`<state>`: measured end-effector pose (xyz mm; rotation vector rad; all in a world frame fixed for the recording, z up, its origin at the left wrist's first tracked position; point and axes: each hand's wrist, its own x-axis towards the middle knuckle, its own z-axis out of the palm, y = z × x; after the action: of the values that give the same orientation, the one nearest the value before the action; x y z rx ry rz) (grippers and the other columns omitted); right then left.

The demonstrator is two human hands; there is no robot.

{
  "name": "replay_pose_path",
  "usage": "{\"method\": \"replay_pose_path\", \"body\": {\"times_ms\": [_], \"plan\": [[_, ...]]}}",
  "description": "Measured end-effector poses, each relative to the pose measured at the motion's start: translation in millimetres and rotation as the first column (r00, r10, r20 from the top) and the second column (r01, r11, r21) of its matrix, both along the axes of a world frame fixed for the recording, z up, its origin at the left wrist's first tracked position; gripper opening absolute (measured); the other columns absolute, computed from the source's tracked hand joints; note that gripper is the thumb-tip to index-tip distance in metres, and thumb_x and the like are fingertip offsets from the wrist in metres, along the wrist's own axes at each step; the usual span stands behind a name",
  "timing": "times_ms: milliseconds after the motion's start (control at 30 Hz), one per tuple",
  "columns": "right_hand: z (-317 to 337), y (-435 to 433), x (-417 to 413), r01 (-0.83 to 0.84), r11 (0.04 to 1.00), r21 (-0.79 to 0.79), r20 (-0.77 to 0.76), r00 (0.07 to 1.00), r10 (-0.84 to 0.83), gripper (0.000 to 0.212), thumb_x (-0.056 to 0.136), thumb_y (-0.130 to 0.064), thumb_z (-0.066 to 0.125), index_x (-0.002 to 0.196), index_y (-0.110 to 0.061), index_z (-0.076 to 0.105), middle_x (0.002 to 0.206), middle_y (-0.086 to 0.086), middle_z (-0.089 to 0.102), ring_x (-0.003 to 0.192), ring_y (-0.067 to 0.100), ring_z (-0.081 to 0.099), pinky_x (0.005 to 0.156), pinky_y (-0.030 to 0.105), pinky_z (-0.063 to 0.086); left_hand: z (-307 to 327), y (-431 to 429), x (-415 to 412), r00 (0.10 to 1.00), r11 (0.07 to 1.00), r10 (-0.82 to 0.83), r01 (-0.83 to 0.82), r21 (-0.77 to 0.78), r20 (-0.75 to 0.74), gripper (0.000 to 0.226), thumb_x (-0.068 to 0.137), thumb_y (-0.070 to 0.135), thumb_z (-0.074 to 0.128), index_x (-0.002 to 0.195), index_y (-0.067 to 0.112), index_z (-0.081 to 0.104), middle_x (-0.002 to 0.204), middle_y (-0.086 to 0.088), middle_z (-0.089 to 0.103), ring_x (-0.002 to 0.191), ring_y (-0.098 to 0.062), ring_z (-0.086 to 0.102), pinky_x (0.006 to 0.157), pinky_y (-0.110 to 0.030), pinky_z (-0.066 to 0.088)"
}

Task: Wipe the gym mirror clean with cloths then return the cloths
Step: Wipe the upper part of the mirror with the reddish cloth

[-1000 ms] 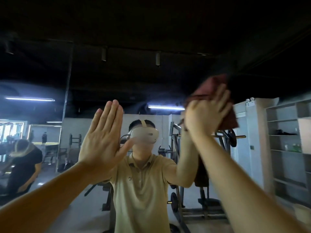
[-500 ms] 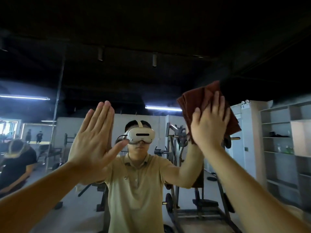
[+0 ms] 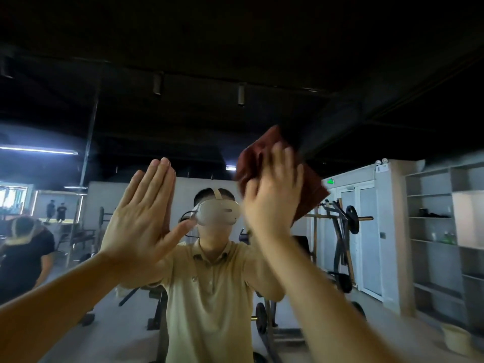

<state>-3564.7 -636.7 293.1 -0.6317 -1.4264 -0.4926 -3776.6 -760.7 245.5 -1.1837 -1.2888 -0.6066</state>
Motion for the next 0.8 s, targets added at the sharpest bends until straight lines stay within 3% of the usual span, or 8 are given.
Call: {"method": "replay_pose_path", "body": {"times_ms": [167, 233, 300, 433, 533, 667, 733, 800], "plan": [[-54, 20, 31, -0.038, 0.923, 0.384, 0.543, 0.818, -0.192, 0.063, 0.093, -0.033, 0.049, 0.152, -0.012, 0.049, 0.163, 0.013, 0.041, 0.156, 0.030, 0.029, 0.128, 0.053, 0.018, 0, -5, 1, 1.000, 1.000, -0.006, 0.006, -0.020, -0.005, 0.092, 0.104, 0.069, 0.023, 0.167, 0.004, 0.002, 0.176, -0.011, -0.002, 0.163, -0.028, 0.003, 0.130, -0.049, 0.007], [-20, 47, 71, 0.071, 0.948, 0.310, 0.425, 0.882, -0.205, 0.057, 0.095, -0.025, 0.054, 0.149, -0.008, 0.053, 0.159, 0.016, 0.046, 0.152, 0.034, 0.037, 0.123, 0.059, 0.028, 0, -7, 0, 1.000, 0.999, -0.011, 0.011, -0.037, 0.003, 0.092, 0.105, 0.069, 0.023, 0.167, 0.005, 0.002, 0.176, -0.011, -0.002, 0.163, -0.028, 0.002, 0.130, -0.048, 0.006], [10, 61, 102, 0.186, 0.981, 0.047, 0.162, 0.968, -0.191, 0.054, 0.099, -0.021, 0.054, 0.151, -0.007, 0.052, 0.161, 0.017, 0.043, 0.153, 0.034, 0.035, 0.123, 0.058, 0.030, -1, -6, 1, 1.000, 0.999, -0.009, 0.010, -0.038, 0.022, 0.092, 0.104, 0.069, 0.025, 0.167, 0.006, 0.001, 0.176, -0.010, -0.003, 0.163, -0.028, 0.001, 0.130, -0.047, 0.004], [11, 21, 55, 0.115, 0.977, -0.178, -0.164, 0.976, -0.145, 0.054, 0.100, -0.023, 0.045, 0.153, -0.012, 0.049, 0.165, 0.013, 0.037, 0.155, 0.032, 0.029, 0.126, 0.054, 0.024, -5, 2, 8, 0.997, 0.999, 0.035, -0.035, -0.008, 0.067, 0.100, 0.102, 0.072, 0.031, 0.166, 0.004, -0.003, 0.176, -0.013, -0.008, 0.163, -0.029, -0.003, 0.130, -0.048, 0.002], [-30, -27, -25, 0.017, 0.998, 0.054, 0.054, 0.998, -0.020, 0.058, 0.095, -0.029, 0.053, 0.152, -0.016, 0.047, 0.166, 0.010, 0.035, 0.158, 0.030, 0.022, 0.130, 0.054, 0.013, -6, 1, 8, 0.998, 1.000, -0.006, 0.007, -0.025, 0.065, 0.096, 0.103, 0.070, 0.029, 0.167, 0.005, -0.003, 0.176, -0.011, -0.008, 0.163, -0.028, -0.002, 0.129, -0.047, 0.001], [-54, -18, -22, -0.112, 0.937, 0.330, 0.562, 0.821, -0.100, 0.062, 0.097, -0.037, 0.047, 0.155, -0.016, 0.045, 0.167, 0.009, 0.034, 0.159, 0.027, 0.019, 0.129, 0.052, 0.010, -4, -11, 7, 0.986, 0.988, -0.130, 0.138, -0.074, 0.103, 0.087, 0.106, 0.067, 0.023, 0.168, 0.011, 0.002, 0.177, -0.005, -0.004, 0.163, -0.024, 0.000, 0.130, -0.044, 0.001], [-35, 18, 25, -0.012, 0.952, 0.305, 0.522, 0.838, -0.157, 0.068, 0.097, -0.039, 0.046, 0.160, -0.016, 0.038, 0.171, 0.010, 0.026, 0.160, 0.027, 0.015, 0.129, 0.053, 0.011, -2, -16, 7, 0.990, 0.988, -0.107, 0.116, -0.101, 0.094, 0.087, 0.106, 0.067, 0.021, 0.168, 0.010, 0.000, 0.177, -0.005, -0.005, 0.163, -0.023, -0.001, 0.129, -0.043, 0.001], [-13, 52, 73, 0.153, 0.985, 0.076, 0.271, 0.948, -0.168, 0.068, 0.105, -0.046, 0.036, 0.163, -0.011, 0.030, 0.173, 0.012, 0.015, 0.161, 0.029, 0.009, 0.129, 0.056, 0.013, -1, -18, 6, 0.997, 0.991, -0.029, 0.039, -0.128, 0.078, 0.088, 0.106, 0.068, 0.020, 0.167, 0.010, -0.004, 0.176, -0.006, -0.010, 0.163, -0.023, -0.005, 0.129, -0.042, 0.001]]}}
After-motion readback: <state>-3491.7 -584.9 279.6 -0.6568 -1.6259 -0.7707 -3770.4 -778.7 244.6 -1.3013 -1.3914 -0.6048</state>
